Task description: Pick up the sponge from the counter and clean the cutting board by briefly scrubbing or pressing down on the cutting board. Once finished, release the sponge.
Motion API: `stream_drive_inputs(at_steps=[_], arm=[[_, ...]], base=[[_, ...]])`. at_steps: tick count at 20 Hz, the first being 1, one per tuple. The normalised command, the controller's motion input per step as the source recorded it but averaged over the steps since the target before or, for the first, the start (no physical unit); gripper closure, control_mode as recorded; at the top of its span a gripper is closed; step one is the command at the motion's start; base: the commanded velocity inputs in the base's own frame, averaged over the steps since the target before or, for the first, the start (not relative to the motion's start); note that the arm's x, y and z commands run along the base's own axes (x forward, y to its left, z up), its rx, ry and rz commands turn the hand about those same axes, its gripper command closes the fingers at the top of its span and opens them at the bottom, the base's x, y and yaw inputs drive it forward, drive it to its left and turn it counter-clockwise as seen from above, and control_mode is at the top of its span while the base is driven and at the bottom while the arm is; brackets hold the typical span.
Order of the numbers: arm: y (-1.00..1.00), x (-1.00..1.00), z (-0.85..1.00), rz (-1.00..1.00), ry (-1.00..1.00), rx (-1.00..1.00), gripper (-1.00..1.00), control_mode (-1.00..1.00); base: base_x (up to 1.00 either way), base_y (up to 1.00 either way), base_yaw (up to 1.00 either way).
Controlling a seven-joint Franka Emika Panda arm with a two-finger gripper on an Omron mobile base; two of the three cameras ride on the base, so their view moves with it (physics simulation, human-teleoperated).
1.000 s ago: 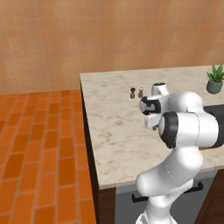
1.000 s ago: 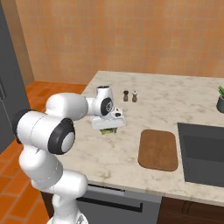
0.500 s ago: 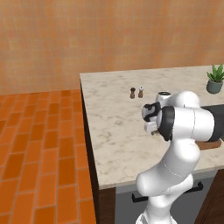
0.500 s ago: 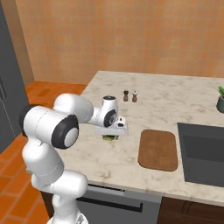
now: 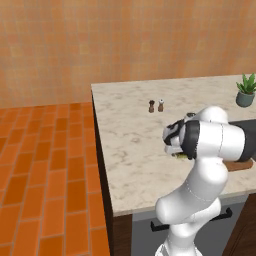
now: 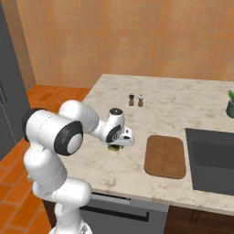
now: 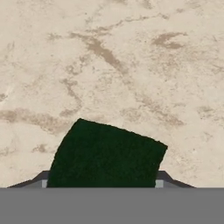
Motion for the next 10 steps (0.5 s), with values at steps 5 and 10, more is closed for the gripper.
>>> stream_drive_inputs(at_steps=[5, 10], arm=[[0.0, 0.07, 0.0, 0.0, -0.07, 0.0, -1.0, -1.0], [0.0, 0.02, 0.05, -0.01, -0.01, 0.0, -1.0, -1.0]], base=[[0.0, 0.0, 0.0], [0.0, 0.0, 0.0]])
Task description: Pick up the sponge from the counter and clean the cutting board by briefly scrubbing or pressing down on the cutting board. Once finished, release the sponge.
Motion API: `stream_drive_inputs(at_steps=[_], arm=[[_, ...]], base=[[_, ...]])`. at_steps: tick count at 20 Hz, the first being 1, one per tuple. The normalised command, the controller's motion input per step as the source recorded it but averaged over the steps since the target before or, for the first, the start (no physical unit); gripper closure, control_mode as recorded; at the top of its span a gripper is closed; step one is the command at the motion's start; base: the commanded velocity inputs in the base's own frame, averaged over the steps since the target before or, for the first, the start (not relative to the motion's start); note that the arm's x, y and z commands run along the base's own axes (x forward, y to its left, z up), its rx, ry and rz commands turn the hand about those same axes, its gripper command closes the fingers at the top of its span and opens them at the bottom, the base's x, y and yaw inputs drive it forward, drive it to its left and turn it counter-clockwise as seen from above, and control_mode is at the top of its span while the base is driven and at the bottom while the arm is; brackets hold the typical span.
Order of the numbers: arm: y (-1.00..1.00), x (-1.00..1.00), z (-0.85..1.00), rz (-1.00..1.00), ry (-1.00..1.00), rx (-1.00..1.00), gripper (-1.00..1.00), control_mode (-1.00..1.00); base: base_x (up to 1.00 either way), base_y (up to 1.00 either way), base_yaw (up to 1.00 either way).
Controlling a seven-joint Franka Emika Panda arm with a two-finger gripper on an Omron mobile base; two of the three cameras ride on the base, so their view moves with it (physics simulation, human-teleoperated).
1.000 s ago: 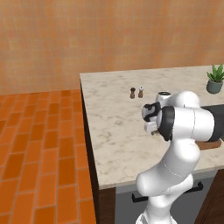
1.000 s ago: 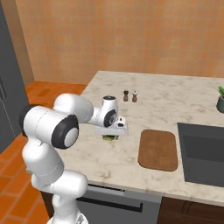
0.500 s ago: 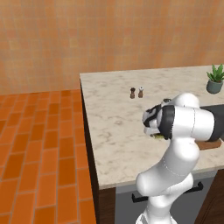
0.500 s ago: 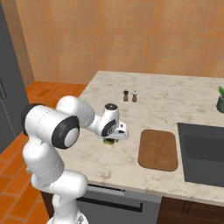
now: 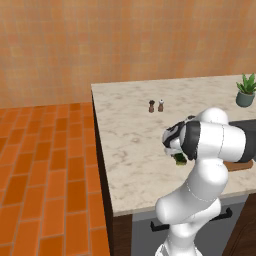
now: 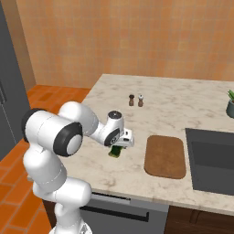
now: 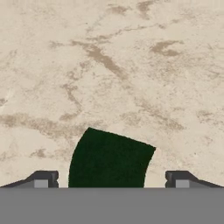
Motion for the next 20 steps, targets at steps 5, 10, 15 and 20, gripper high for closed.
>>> stream_drive_inputs(at_steps=[5, 10, 15, 20], arm=[[0.0, -0.33, 0.9, -0.04, 0.0, 0.0, -1.0, -1.0], [-0.04, -0.27, 1.0, -0.05, 0.13, 0.01, -1.0, -1.0], [-0.01, -0.7, 1.0, -0.03, 0.13, 0.02, -1.0, -1.0], [0.02, -1.0, 1.0, -0.01, 0.0, 0.01, -1.0, -1.0]], base=[[0.0, 0.0, 0.0], [0.0, 0.0, 0.0], [0.0, 0.0, 0.0], [0.0, 0.0, 0.0]])
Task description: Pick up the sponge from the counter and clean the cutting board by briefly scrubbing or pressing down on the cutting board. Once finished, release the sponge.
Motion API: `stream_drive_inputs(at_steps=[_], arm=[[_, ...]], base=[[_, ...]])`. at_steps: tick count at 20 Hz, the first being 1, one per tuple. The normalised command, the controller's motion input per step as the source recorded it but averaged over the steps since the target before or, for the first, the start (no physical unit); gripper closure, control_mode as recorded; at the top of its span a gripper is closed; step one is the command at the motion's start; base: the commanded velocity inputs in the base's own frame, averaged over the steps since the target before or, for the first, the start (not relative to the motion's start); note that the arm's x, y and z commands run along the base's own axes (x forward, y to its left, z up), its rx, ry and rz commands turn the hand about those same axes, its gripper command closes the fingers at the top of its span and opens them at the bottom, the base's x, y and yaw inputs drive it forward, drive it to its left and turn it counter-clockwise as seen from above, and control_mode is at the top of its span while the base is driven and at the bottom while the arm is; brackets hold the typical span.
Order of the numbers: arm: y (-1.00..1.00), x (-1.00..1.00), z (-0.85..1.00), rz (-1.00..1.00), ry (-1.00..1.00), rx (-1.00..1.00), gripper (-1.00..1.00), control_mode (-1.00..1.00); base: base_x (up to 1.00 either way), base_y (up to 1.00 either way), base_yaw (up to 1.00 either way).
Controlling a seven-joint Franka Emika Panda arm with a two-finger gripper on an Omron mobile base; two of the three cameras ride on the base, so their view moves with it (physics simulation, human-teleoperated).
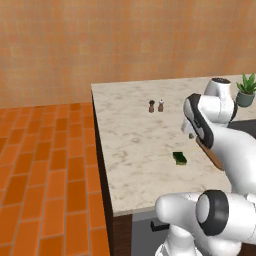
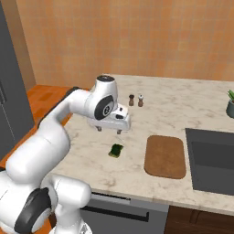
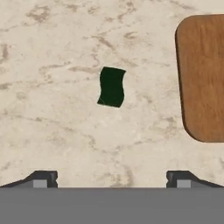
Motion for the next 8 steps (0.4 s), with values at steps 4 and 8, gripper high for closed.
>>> stream_drive_inputs(at_steps=[4, 8], arm=[[0.13, -1.0, 0.94, 0.0, 0.02, -0.02, -1.0, -1.0], [0.16, -0.98, 0.77, 0.0, 0.01, -0.05, -1.0, -1.0]], base=[[0.0, 0.0, 0.0], [0.0, 0.0, 0.0]])
